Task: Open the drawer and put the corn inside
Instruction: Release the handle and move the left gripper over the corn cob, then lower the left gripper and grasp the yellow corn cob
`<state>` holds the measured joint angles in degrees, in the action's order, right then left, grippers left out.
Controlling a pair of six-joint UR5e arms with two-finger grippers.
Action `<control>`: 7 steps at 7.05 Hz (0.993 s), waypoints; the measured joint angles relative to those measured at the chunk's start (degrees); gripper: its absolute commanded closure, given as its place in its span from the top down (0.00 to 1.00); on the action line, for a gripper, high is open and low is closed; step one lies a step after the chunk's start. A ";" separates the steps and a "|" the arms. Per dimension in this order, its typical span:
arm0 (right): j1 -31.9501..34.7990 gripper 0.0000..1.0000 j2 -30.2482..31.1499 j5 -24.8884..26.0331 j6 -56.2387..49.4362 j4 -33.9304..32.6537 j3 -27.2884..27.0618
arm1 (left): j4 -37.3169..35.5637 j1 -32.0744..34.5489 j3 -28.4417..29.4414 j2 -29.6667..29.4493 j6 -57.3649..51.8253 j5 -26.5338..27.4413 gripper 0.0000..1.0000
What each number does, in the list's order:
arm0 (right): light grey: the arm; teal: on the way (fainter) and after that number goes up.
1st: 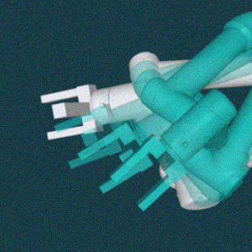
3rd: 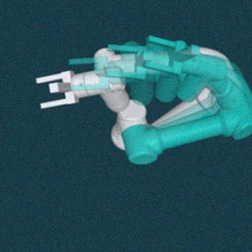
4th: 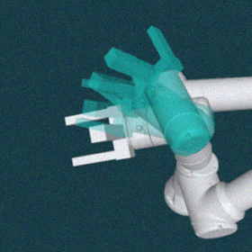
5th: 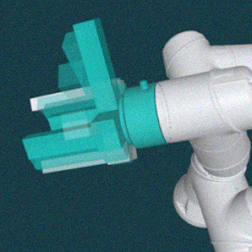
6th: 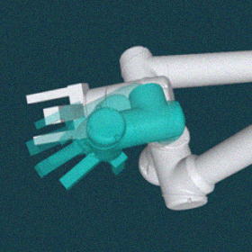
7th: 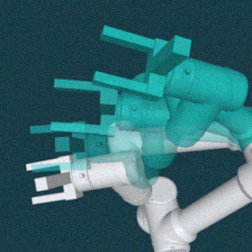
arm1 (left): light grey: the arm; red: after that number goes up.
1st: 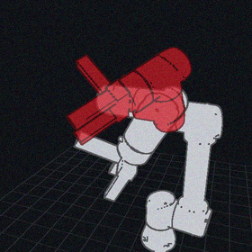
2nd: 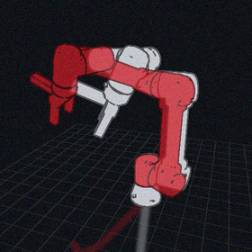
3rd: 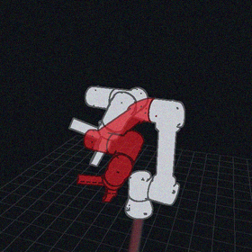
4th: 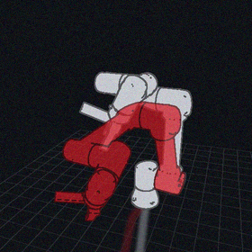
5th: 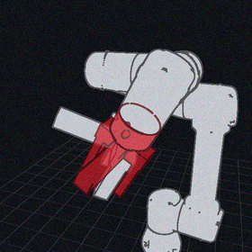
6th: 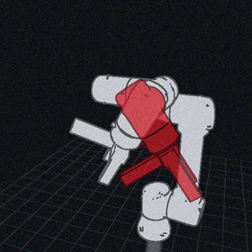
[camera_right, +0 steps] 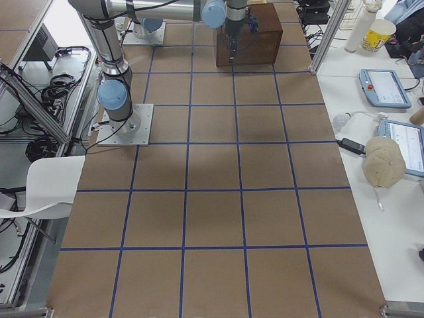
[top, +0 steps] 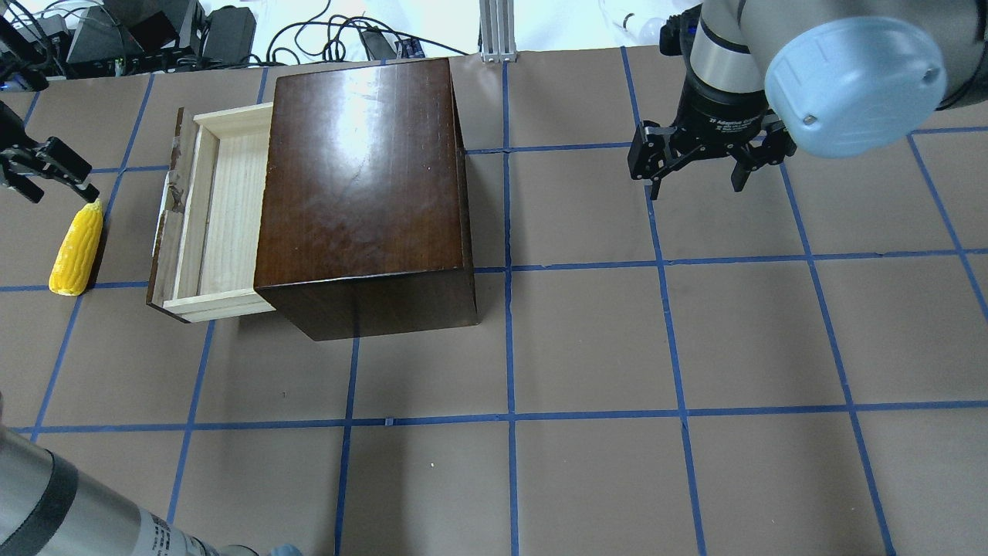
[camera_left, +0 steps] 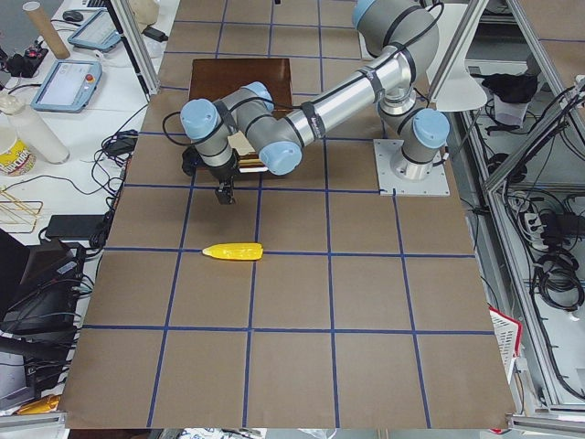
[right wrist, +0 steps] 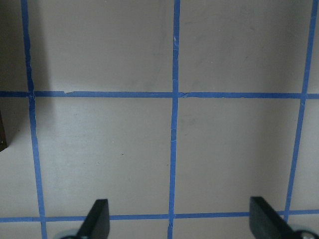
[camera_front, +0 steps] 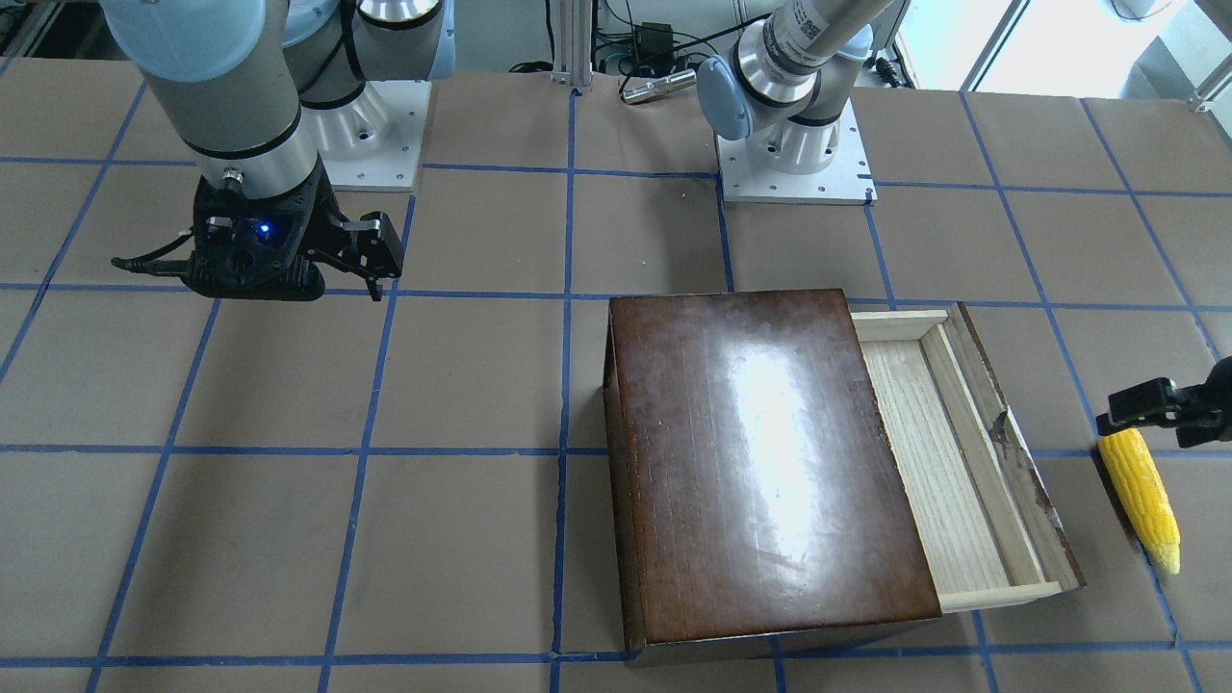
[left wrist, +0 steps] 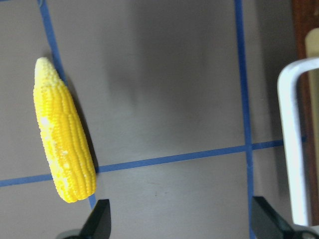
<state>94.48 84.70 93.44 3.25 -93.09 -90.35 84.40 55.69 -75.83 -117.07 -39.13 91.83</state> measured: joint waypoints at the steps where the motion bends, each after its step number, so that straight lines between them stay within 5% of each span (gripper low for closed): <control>1: 0.00 1.00 0.02 0.04 0.00 -0.01 0.00 | -1.73 -1.19 0.01 -1.21 0.04 1.56 1.00; 7: 0.00 1.00 0.03 0.00 0.00 -0.01 0.00 | -13.85 -3.68 -1.07 -9.60 2.69 4.26 1.00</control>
<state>94.48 84.73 93.44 3.25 -93.09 -90.35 70.56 52.01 -76.89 -126.67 -36.44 96.09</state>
